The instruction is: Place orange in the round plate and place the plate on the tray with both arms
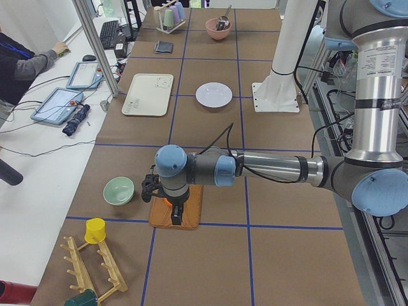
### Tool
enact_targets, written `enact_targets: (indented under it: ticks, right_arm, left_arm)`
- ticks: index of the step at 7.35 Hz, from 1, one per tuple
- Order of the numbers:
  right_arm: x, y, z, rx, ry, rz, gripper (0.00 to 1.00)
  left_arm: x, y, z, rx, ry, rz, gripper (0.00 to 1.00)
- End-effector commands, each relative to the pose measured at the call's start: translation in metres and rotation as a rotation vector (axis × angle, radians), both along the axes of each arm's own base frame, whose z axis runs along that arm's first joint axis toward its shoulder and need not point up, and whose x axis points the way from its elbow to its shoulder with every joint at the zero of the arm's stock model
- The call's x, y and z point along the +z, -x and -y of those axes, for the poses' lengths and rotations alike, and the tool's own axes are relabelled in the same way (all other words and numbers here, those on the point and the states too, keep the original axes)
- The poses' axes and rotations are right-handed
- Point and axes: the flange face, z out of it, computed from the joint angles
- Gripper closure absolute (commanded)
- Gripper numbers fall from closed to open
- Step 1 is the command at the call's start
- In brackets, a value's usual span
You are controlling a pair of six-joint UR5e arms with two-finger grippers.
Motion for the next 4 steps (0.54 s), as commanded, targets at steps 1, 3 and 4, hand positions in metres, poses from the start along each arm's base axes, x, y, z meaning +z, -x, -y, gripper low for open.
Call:
enact_targets:
  ticks: [1, 3, 4]
  right_arm:
    - [0.001, 0.000, -0.001, 0.000, 0.001, 0.000, 0.00]
    - [-0.011, -0.001, 0.003, 0.004, -0.021, 0.008, 0.00]
    - [-0.027, -0.004, 0.004, 0.010, -0.055, 0.012, 0.00]
  left_arm:
    - [0.000, 0.000, 0.000, 0.000, 0.002, 0.002, 0.00]
    - [-0.014, 0.001, 0.000, -0.006, -0.023, 0.003, 0.00]
    - [-0.024, 0.001, 0.001, -0.004, -0.045, 0.003, 0.00]
